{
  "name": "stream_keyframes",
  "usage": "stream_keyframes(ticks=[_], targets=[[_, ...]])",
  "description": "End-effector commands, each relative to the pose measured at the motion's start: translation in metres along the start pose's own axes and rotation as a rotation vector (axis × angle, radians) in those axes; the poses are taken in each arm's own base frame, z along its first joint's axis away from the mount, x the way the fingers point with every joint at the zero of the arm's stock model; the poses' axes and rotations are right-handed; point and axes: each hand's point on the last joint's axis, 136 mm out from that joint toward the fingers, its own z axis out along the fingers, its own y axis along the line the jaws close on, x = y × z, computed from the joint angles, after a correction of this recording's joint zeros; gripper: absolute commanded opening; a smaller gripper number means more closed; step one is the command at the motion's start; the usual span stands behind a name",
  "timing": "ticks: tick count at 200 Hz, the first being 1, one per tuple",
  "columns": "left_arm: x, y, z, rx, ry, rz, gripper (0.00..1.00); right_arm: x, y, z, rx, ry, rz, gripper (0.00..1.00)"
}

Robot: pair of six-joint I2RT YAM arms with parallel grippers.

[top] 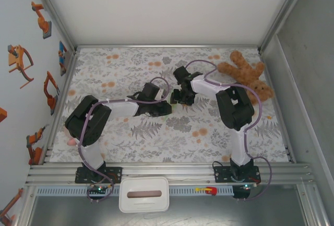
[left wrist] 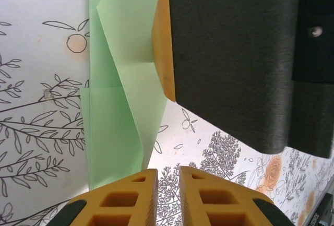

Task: Fold a paper plane with a square sheet of paper (pick it up from the middle)
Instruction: Fold the wing for the fifth time at the center of the table.

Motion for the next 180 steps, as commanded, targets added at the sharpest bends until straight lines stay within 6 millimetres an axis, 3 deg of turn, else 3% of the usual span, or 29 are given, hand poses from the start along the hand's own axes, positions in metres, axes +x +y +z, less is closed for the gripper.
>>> stream_keyframes(ticks=[1,180], targets=[[-0.008,0.004,0.001,-0.008,-0.014,-0.008,0.19,0.045,-0.056,0.084,0.159,0.169,0.042,0.56],[-0.007,0.027,0.005,-0.069,-0.014,-0.053,0.14,0.051,-0.063,0.090,0.185,0.186,0.043,0.56]])
